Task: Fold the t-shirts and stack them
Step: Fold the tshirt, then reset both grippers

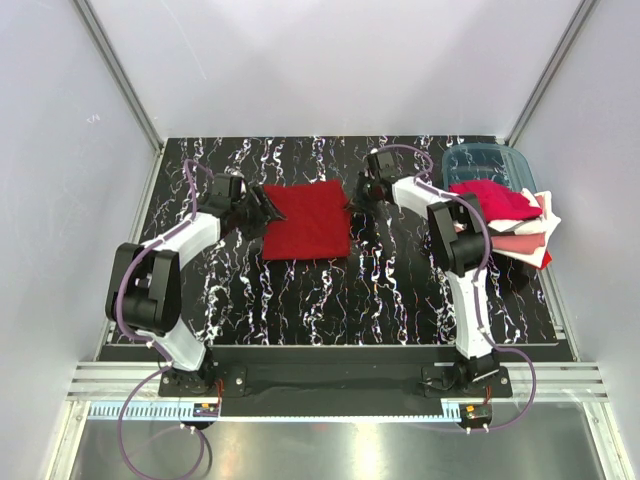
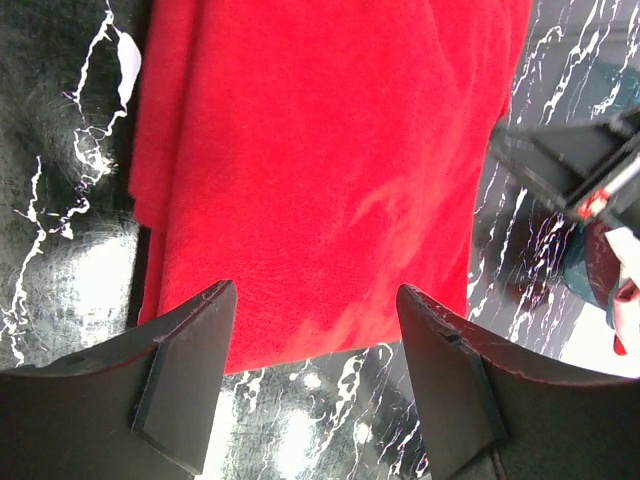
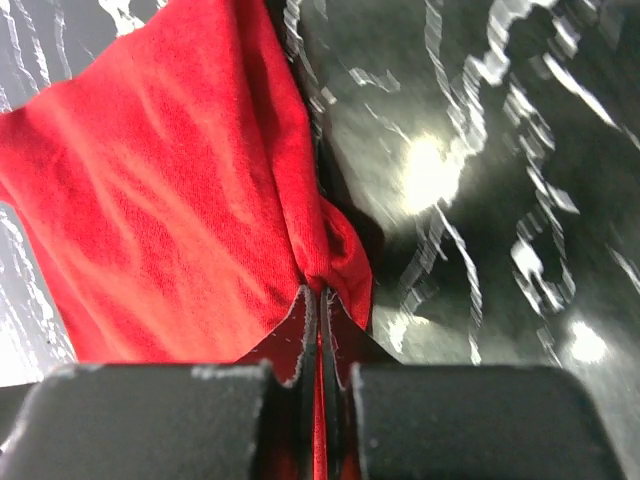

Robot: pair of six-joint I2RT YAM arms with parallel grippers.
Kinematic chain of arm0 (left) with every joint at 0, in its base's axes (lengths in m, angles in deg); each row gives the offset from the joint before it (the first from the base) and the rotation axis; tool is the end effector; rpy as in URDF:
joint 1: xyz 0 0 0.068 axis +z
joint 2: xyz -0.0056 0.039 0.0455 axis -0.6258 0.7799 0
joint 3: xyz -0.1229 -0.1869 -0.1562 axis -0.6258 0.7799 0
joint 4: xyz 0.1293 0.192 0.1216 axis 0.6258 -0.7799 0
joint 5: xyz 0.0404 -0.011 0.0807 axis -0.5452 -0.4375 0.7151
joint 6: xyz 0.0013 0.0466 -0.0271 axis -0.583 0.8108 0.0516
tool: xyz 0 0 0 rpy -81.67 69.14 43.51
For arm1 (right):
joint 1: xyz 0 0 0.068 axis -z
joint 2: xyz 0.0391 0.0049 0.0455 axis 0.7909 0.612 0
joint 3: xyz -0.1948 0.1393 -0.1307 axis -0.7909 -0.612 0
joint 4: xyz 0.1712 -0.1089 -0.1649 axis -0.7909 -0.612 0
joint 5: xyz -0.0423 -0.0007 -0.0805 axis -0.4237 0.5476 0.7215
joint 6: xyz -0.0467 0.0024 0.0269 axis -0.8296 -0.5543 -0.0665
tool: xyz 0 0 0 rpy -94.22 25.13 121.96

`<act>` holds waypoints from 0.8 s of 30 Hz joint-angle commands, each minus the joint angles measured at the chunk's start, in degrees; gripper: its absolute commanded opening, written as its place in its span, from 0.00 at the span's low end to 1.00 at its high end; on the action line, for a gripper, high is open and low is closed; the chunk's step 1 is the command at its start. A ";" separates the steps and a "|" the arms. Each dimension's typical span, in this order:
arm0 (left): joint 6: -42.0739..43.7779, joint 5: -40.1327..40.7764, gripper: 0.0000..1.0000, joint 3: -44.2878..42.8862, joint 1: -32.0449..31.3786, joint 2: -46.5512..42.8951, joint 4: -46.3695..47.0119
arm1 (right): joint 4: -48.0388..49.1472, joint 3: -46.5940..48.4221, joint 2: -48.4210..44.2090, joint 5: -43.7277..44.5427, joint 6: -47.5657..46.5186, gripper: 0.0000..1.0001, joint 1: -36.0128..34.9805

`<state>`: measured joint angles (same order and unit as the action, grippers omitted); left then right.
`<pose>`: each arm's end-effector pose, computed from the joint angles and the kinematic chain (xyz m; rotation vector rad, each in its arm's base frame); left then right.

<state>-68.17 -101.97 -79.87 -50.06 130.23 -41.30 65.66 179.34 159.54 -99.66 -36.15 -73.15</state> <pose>0.3376 -0.0777 0.2047 -0.5822 2.4370 -0.7726 0.4577 0.1845 0.1417 0.2018 2.5562 0.7319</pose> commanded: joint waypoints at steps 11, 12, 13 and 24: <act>0.35 2.23 0.70 -0.06 3.22 -0.70 2.26 | 2.50 -2.36 -5.31 2.96 -0.90 0.42 -0.21; 0.35 2.15 0.70 -0.06 3.31 -1.14 2.25 | 2.67 -2.97 -6.02 2.96 -0.73 0.46 -0.12; 0.35 2.06 0.70 0.03 3.40 -1.31 2.17 | 2.76 -3.85 -7.42 2.79 -0.20 0.48 -0.12; -0.88 2.67 0.99 9.85 2.35 -15.10 4.45 | 6.37 -22.54 -30.06 6.82 1.47 1.00 -1.34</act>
<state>-68.63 -100.27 -73.56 -47.00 121.58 -40.36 69.29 161.42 141.07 -96.39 -35.08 -73.33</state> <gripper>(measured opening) 0.960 0.994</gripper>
